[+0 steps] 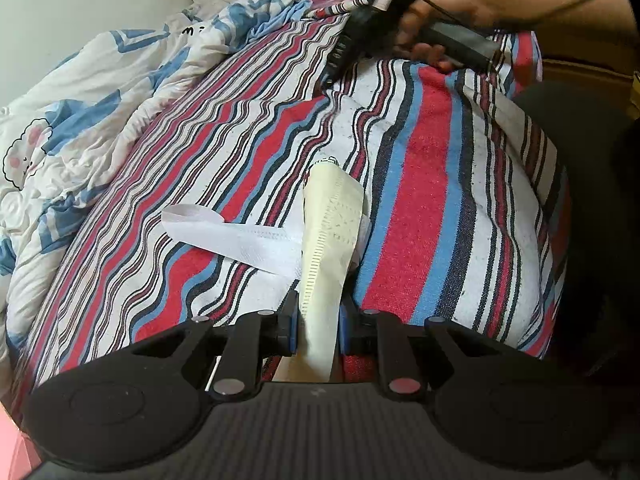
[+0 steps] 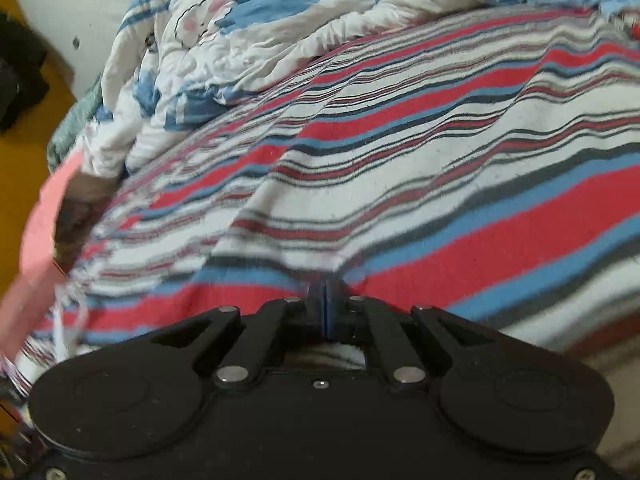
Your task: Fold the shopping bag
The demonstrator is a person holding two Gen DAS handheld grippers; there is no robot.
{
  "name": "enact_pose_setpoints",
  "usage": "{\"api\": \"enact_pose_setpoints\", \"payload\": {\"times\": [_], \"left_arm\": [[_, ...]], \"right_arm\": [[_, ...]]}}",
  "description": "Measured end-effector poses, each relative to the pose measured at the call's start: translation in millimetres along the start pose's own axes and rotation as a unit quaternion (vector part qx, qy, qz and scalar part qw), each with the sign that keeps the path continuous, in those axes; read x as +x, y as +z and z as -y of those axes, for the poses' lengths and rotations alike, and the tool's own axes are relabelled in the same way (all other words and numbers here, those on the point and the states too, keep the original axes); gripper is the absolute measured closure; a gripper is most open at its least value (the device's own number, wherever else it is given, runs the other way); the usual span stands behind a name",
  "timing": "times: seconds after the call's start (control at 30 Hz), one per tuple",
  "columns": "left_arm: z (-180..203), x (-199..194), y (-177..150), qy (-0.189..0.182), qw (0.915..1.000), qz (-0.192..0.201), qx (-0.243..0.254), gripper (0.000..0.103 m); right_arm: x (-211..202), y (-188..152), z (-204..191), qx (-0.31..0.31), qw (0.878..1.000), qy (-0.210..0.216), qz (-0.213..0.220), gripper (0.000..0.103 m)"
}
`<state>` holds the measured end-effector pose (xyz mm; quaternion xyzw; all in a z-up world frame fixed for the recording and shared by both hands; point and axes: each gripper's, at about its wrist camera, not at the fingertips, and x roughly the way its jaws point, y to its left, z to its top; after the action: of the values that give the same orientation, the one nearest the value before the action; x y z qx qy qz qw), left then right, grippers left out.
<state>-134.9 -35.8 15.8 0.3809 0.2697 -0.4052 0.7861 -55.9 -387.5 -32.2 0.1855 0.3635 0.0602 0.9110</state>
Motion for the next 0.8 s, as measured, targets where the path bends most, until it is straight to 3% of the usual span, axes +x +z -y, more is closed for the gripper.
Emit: {"api": "enact_pose_setpoints", "payload": {"times": [0.17, 0.43, 0.8], "left_arm": [[0, 0, 0, 0.001, 1.0, 0.002, 0.001, 0.086], [0, 0, 0, 0.003, 1.0, 0.0, -0.002, 0.085], [3, 0, 0, 0.016, 0.9999, 0.005, 0.001, 0.085]], "right_arm": [[-14, -18, 0, -0.008, 1.0, -0.009, 0.025, 0.103], [-11, -22, 24, 0.041, 0.997, 0.044, 0.052, 0.103], [-20, -35, 30, 0.078, 0.991, 0.058, 0.089, 0.103]]}}
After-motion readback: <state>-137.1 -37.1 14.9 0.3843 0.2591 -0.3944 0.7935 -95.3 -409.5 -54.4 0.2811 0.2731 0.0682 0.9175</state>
